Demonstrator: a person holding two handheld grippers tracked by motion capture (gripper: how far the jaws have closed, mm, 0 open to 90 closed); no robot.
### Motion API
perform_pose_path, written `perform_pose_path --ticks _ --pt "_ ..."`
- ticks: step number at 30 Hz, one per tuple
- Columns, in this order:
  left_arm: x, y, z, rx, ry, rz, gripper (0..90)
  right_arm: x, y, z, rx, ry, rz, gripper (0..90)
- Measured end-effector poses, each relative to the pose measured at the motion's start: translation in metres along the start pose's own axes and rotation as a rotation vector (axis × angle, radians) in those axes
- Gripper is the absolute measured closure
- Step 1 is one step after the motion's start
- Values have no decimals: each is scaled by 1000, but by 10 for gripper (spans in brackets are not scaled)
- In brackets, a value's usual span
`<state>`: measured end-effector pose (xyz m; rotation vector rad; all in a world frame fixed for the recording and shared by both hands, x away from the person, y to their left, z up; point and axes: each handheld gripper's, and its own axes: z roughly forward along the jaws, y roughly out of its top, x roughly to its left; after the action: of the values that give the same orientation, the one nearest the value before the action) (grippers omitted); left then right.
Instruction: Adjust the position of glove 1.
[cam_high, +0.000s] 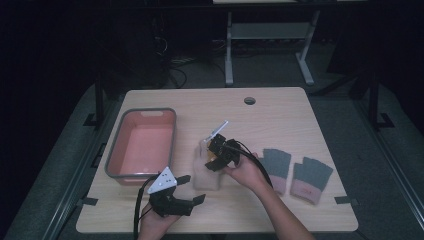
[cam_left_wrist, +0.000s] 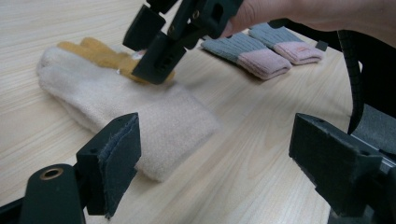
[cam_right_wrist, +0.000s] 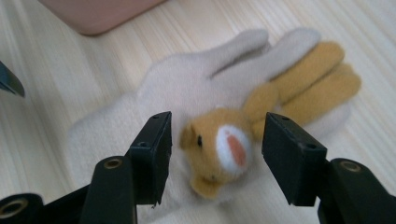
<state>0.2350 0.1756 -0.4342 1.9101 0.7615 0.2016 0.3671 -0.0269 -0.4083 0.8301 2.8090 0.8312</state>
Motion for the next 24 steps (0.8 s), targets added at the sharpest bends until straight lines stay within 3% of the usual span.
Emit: perform_pose_path --ticks 7,14,24 --pt "0 0 0 -2 -3 6 168 3 14 -1 -6 -5 -19 448" --pt "-1 0 0 -1 -5 5 168 9 29 20 31 -4 -60 478" --pt "1 0 -1 -15 -5 -6 168 8 29 40 91 -25 -80 485"
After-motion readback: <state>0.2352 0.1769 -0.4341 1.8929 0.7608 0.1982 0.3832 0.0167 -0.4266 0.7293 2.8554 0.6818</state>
